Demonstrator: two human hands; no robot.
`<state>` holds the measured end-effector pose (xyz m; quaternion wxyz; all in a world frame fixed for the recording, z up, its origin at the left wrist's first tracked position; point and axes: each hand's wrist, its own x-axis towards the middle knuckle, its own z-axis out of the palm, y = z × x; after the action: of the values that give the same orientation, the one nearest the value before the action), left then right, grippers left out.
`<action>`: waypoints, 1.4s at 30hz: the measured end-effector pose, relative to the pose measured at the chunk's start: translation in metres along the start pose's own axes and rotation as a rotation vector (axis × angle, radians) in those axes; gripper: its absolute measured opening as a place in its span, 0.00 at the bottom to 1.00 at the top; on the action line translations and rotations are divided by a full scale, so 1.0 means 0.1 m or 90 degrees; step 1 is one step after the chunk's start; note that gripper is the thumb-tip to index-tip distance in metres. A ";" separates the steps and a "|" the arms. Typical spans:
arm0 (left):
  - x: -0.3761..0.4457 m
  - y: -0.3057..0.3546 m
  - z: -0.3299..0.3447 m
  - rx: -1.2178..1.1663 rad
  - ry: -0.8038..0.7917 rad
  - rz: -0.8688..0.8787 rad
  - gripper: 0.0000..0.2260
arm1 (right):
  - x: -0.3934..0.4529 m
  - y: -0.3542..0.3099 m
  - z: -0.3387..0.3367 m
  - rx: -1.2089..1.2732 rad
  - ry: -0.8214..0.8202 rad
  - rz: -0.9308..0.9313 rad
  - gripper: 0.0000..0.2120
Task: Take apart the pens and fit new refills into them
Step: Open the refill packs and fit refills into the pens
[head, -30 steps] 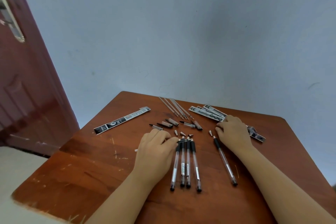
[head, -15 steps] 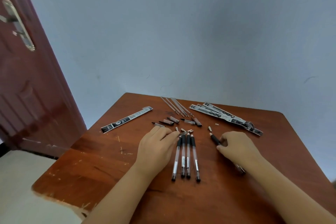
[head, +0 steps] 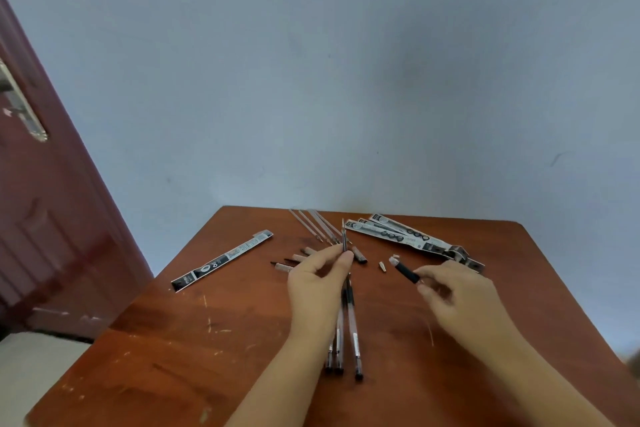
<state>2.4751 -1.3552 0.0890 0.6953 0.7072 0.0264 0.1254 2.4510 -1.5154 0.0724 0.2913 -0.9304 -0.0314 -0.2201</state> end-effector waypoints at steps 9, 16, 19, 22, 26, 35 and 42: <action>0.25 -0.01 0.16 -0.353 0.077 -0.188 0.07 | -0.05 0.05 0.13 0.004 0.046 -0.076 0.11; 0.25 -0.14 0.02 -0.364 0.072 -0.173 0.08 | -0.07 -0.02 0.12 0.007 -0.024 -0.058 0.10; 0.24 -0.12 -0.01 -0.404 0.086 -0.176 0.08 | -0.07 -0.04 0.07 0.007 -0.029 -0.049 0.10; 0.24 -0.12 -0.02 -0.451 0.097 -0.190 0.08 | -0.06 -0.03 0.04 -0.001 -0.018 -0.068 0.10; 0.24 -0.13 -0.01 -0.450 0.096 -0.193 0.07 | -0.06 -0.02 0.06 0.000 -0.022 -0.093 0.11; 0.26 -0.15 -0.01 -0.450 0.119 -0.174 0.06 | -0.05 0.01 0.07 0.006 0.017 -0.111 0.12; 0.25 -0.16 0.00 -0.440 0.107 -0.146 0.06 | -0.06 0.06 0.13 0.013 -0.004 -0.088 0.11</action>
<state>2.5015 -1.3496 0.0765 0.8978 0.4107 0.1186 0.1056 2.4517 -1.5131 0.0570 0.2844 -0.9238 -0.0990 -0.2365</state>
